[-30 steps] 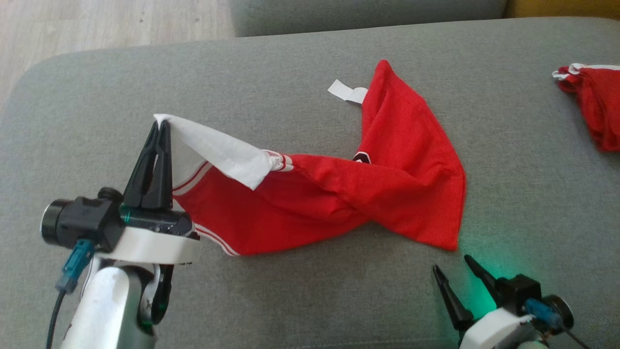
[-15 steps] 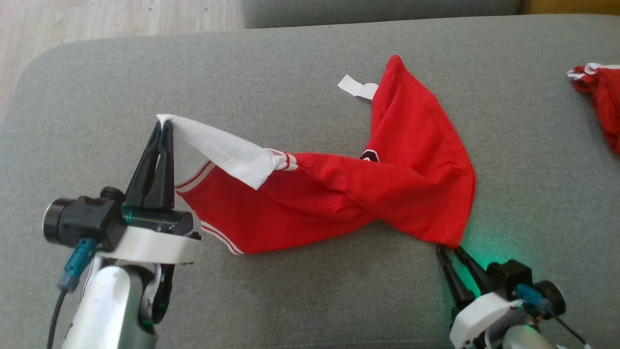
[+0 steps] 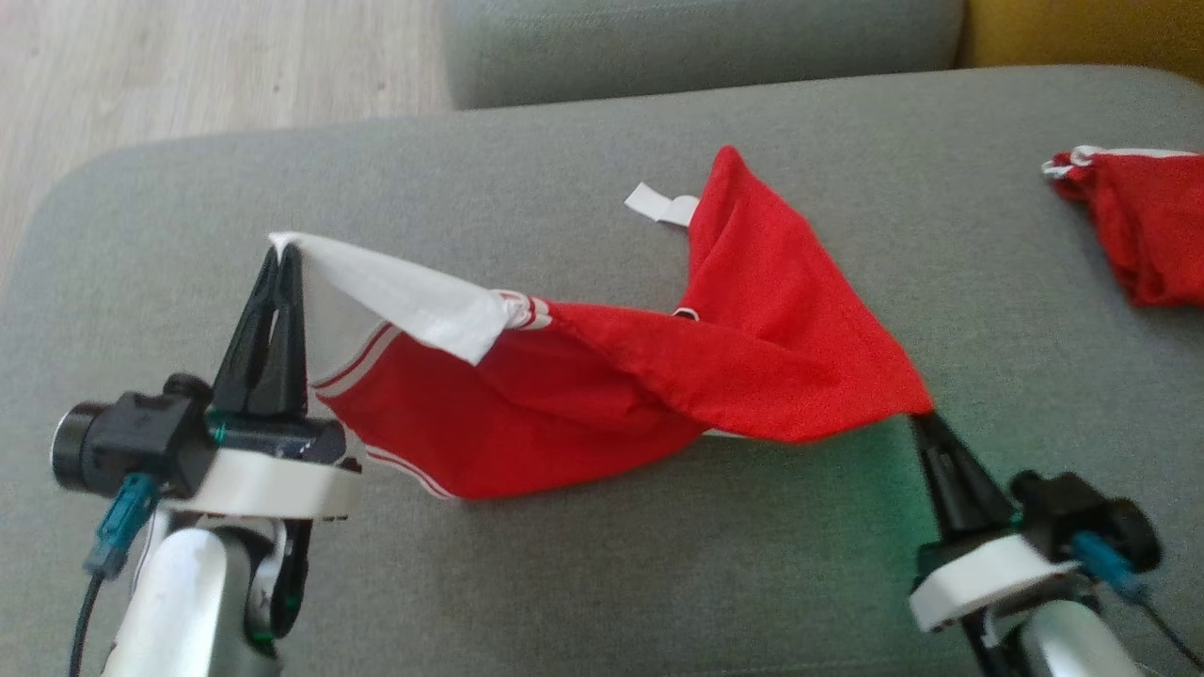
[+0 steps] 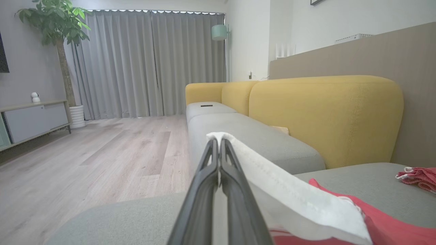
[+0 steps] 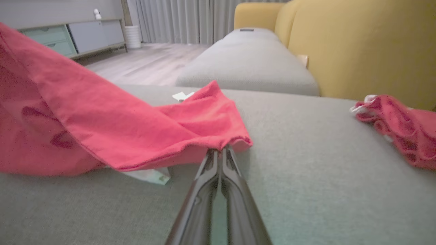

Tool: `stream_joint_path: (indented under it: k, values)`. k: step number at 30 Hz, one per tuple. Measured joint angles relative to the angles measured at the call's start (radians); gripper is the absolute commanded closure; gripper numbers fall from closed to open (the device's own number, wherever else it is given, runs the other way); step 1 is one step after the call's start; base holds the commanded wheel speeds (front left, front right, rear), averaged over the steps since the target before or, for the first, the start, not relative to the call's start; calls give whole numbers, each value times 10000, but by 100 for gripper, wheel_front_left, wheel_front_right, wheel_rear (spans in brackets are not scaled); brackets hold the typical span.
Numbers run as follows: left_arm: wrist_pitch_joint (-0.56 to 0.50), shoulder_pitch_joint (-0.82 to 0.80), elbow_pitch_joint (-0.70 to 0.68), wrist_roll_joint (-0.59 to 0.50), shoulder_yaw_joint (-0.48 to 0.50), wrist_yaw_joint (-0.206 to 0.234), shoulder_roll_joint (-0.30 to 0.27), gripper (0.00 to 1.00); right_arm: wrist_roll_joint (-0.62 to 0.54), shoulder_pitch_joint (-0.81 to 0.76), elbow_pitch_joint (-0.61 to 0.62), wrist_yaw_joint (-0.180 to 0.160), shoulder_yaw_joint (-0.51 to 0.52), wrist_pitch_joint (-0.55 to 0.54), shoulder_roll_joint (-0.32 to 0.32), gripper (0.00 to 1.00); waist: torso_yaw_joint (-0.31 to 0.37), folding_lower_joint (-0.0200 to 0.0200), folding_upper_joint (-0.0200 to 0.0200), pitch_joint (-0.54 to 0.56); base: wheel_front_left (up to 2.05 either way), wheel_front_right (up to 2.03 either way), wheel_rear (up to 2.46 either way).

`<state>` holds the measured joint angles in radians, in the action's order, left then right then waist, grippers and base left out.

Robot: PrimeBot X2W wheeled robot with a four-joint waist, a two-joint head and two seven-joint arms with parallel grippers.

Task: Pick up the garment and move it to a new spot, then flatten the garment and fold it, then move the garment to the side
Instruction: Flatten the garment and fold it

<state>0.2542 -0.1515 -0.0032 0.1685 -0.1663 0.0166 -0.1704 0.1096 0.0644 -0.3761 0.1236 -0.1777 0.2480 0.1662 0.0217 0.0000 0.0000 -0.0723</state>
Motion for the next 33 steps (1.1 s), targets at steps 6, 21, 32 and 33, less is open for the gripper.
stream_joint_path:
  k: [6,21,32,33]
  values:
    - [0,310,-303,-94,199,-134,-272,100,-33,-322,1639,0,1016,2,2,100,216,0,0,541,0,0,0]
    - [-840,-3549,-1409,869,240,-1237,-1333,100,1016,4023,2945,0,1699,-1547,1319,100,498,0,0,853,0,0,0]
    - [-1797,-9340,2976,1016,-1133,-1413,-1471,100,1900,8890,-752,0,15,-2481,1998,100,314,0,0,-849,0,0,0]
    - [-1659,-9953,3528,848,-1202,-1423,-1478,100,1894,9431,-1137,0,-134,-2334,2002,100,300,1,0,-1093,0,0,0]
